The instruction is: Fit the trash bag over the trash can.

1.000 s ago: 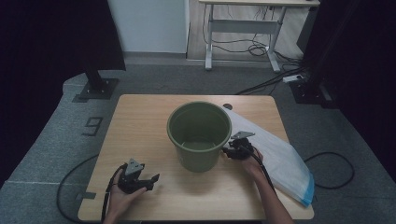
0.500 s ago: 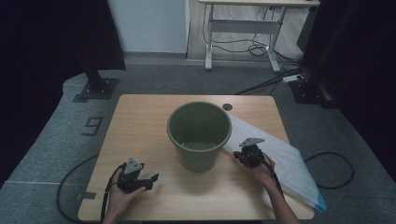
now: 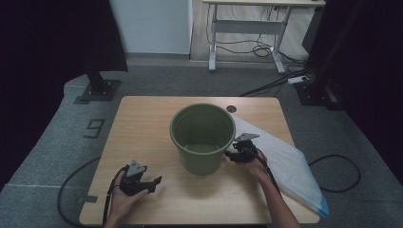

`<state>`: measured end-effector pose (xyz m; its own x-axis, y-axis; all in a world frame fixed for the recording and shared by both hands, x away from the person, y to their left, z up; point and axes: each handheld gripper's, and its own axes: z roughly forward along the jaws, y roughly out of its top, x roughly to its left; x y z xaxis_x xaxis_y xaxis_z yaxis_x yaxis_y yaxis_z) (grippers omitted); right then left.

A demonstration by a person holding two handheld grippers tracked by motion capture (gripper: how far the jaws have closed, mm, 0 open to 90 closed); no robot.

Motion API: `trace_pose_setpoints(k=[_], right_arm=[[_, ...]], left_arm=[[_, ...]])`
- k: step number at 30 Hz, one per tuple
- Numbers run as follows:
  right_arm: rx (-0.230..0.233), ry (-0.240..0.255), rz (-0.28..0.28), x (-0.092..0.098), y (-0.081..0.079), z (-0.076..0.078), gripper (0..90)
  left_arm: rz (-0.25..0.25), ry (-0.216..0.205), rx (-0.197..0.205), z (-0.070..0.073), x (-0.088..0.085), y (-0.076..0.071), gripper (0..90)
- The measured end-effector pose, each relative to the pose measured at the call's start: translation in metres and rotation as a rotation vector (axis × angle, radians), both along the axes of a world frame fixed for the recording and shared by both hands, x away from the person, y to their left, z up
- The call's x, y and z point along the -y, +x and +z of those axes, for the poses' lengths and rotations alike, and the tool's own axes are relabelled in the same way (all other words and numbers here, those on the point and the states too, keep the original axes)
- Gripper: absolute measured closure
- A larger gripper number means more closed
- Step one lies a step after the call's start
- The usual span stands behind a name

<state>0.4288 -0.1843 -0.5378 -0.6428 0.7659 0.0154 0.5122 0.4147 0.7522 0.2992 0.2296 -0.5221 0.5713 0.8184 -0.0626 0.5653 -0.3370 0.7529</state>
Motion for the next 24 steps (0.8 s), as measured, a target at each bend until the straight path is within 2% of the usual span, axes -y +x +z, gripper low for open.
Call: trace_pose_setpoints(k=[5,6,10,12,13,14,15,16,17,18,19,20,22,24], right_arm=[[-0.014,-0.007,-0.022,-0.005,0.005,-0.005,52.9],[-0.021,-0.026,-0.029,-0.006,0.006,-0.007,56.9],[-0.017,-0.021,-0.031,-0.008,0.008,-0.008,74.5],[-0.006,-0.046,-0.04,-0.008,0.009,-0.005,87.8],[-0.006,-0.046,-0.04,-0.008,0.009,-0.005,87.8],[0.0,-0.037,-0.046,-0.006,0.008,-0.002,88.1],[0.017,0.0,-0.064,-0.001,0.007,0.004,88.3],[0.017,0.0,-0.064,-0.001,0.007,0.004,88.3],[0.036,0.054,-0.079,0.007,0.004,0.016,88.4],[0.036,0.054,-0.079,0.007,0.004,0.016,88.4],[0.052,0.106,-0.094,0.014,0.0,0.027,88.4],[0.052,0.106,-0.094,0.014,0.0,0.027,88.4],[0.089,0.157,-0.107,0.022,-0.008,0.043,88.4],[0.095,0.184,-0.122,0.028,-0.011,0.051,88.5]], left_arm=[[-0.001,-0.001,0.0,0.0,0.001,0.0,22.6],[-0.001,-0.003,0.0,0.0,0.001,0.0,22.6],[-0.001,-0.001,-0.001,0.0,0.001,0.001,22.6],[-0.001,-0.001,0.0,0.0,0.0,0.001,22.6],[-0.001,-0.001,0.0,0.0,0.0,0.001,22.6],[-0.001,0.0,0.0,0.0,0.0,0.0,22.6],[0.0,-0.001,0.001,0.0,0.0,0.0,22.6],[-0.001,-0.001,0.001,0.0,0.0,0.0,22.6],[0.0,-0.002,0.001,0.0,-0.001,0.001,22.6],[0.0,-0.002,0.001,0.0,-0.001,0.001,22.6],[0.001,0.0,0.0,0.0,0.0,0.001,22.6],[0.001,0.0,0.0,0.0,0.0,0.001,22.6],[0.001,0.0,0.0,0.0,0.0,0.001,22.7],[0.0,0.001,-0.001,-0.001,0.001,0.001,22.7]])
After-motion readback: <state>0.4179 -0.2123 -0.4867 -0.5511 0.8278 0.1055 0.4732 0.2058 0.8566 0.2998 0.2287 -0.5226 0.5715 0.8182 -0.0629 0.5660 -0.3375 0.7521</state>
